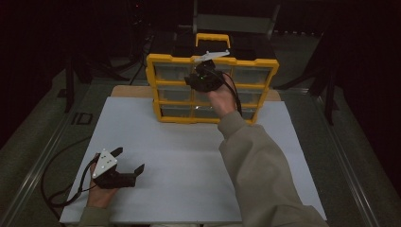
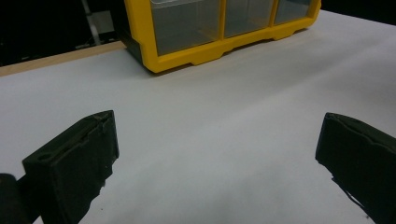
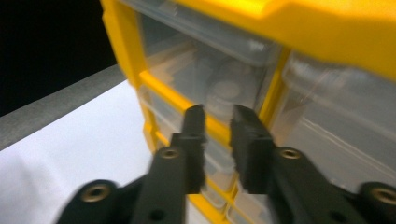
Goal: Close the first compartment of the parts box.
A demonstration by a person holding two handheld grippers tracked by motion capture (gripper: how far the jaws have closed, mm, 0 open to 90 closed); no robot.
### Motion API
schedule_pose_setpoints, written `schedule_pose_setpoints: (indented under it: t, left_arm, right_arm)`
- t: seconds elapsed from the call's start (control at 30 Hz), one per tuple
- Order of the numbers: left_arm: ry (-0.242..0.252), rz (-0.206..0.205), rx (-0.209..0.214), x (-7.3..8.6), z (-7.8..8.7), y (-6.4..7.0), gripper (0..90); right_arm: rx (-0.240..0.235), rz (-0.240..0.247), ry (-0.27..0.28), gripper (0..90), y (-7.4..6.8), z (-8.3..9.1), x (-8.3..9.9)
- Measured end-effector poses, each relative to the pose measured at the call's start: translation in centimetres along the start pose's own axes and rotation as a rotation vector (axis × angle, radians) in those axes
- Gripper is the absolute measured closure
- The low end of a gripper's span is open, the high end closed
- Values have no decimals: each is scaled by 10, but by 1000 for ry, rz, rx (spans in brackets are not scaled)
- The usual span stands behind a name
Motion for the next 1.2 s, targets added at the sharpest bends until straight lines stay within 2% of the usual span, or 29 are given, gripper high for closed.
schedule_pose_setpoints:
  t: [0.03, 0.07, 0.1, 0.2, 0.27, 0.3, 0.33, 0.37, 0.4, 0.43, 0.63, 0.8, 0.9, 0.93, 0.97, 1.0, 1.1, 1.2]
  left_arm:
    - [0, 0, 0, 0, 0, 0, 3]
    - [0, 0, 0, 0, 0, 0, 3]
    - [1, 1, 0, 0, 0, 0, 3]
    - [1, 1, 0, 0, 0, 0, 3]
    - [-1, -1, 0, 0, 0, 0, 4]
    - [-2, -2, 0, 0, 0, 0, 3]
    - [-2, -2, 0, 0, 0, 0, 3]
    - [-1, -1, 0, 0, 0, 0, 4]
    - [0, 0, 0, 0, 0, 0, 4]
    - [-1, 0, 0, 0, 0, 0, 3]
    - [2, 2, 2, 0, 0, 1, 4]
    - [5, 3, 1, -1, 1, 1, 3]
    - [6, 7, 2, -1, 1, 1, 3]
    - [6, 6, 4, -1, 1, 1, 3]
    - [10, 11, 6, -2, 2, 2, 3]
    - [10, 11, 6, -2, 2, 2, 3]
    - [18, 13, 7, -3, 4, 2, 3]
    - [25, 16, 5, -4, 4, 2, 3]
  right_arm:
    - [-13, 2, -2, 634, -1, 4, 4]
    - [-13, 2, -2, 634, -1, 4, 4]
    - [-29, -4, -1, 573, -2, 8, 7]
    - [-40, -10, 2, 531, -2, 13, 10]
    - [-53, -28, -4, 453, -4, 17, 14]
    - [-56, -19, -16, 370, -7, 22, 19]
    - [-56, -19, -16, 370, -7, 22, 19]
    - [-61, -2, -25, 291, -12, 27, 24]
    - [-61, -2, -25, 291, -12, 27, 24]
    - [-60, 12, -32, 231, -17, 33, 29]
    - [-99, 5, -19, 164, -28, 48, 43]
    - [-122, -16, 2, 127, -31, 62, 60]
    - [-125, -11, -4, 115, -35, 73, 76]
    - [-125, -11, -4, 115, -35, 73, 76]
    - [-116, 16, -4, 115, -38, 80, 85]
    - [-116, 16, -4, 115, -38, 80, 85]
    - [-99, 49, -7, 115, -42, 94, 104]
    - [-91, 41, 3, 116, -44, 103, 111]
Point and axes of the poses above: each handheld gripper's, and its own axes: z roughly backward along the jaws, x roughly out of its underside, y roughly to its right, the point moved 5 cm from there along -z, roughly forward along the jaws, and after that the axes turned 15 degrees about y, right-handed, at the moved point
